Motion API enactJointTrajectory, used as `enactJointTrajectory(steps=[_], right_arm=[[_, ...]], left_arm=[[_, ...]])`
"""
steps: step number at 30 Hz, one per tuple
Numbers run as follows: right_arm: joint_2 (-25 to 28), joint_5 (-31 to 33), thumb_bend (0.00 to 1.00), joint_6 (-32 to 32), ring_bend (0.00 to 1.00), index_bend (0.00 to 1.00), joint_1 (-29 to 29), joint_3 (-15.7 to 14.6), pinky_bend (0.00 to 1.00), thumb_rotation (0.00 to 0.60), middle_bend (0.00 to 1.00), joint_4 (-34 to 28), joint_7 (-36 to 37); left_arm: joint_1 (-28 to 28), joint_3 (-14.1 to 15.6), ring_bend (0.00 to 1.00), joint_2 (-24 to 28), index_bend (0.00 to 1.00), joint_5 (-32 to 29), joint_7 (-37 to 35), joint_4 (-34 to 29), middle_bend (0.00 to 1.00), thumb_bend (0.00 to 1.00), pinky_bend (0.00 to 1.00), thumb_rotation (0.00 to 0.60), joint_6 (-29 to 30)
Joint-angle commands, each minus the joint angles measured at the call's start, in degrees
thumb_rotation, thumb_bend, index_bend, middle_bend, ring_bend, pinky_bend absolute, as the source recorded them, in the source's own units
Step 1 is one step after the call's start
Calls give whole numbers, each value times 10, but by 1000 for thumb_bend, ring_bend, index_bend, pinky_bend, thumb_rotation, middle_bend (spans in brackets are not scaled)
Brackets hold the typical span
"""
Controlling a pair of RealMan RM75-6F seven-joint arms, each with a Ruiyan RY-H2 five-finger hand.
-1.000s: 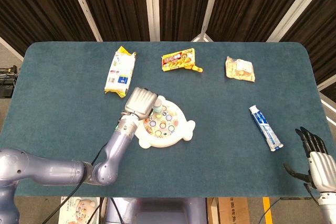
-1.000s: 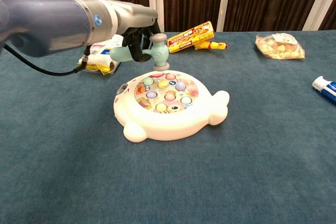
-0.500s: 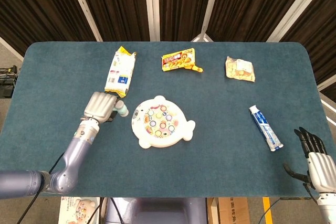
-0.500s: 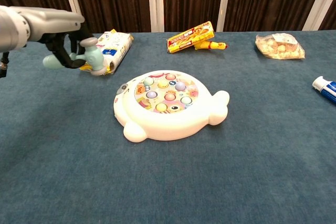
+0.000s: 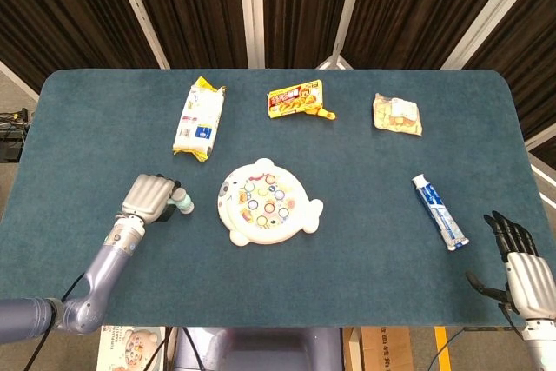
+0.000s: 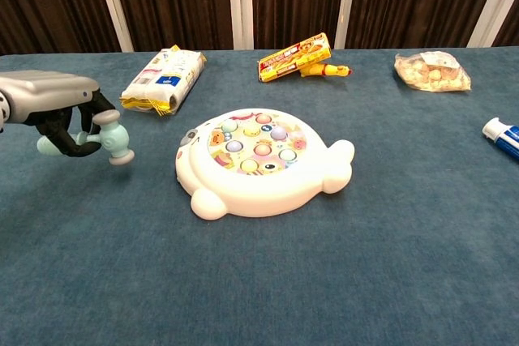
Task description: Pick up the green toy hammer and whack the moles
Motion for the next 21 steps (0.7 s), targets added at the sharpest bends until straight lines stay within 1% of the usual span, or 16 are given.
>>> enactJointTrajectory(steps=[1,6,10,21], right_arm=[[0,1,251,0,0,0,0,0,0,600,0,0,0],[0,1,251,-1,0,0,0,0,0,600,0,0,0],[0,2,251,-1,0,0,0,0,0,600,0,0,0],[0,0,252,-1,0,0,0,0,0,600,0,-2,-1]], left_arm=[[11,5,378,-18,593,13,-10,21,508,766,485,600,-5],[20,1,378,-36,588,30,-19,39,508,761,483,600,-1],[25,-1,373,-45,577,39,-21,50,501,737,479,600,-2],[33,-4,358,-52,533,30,-4,61,473,550,458,600,-15]])
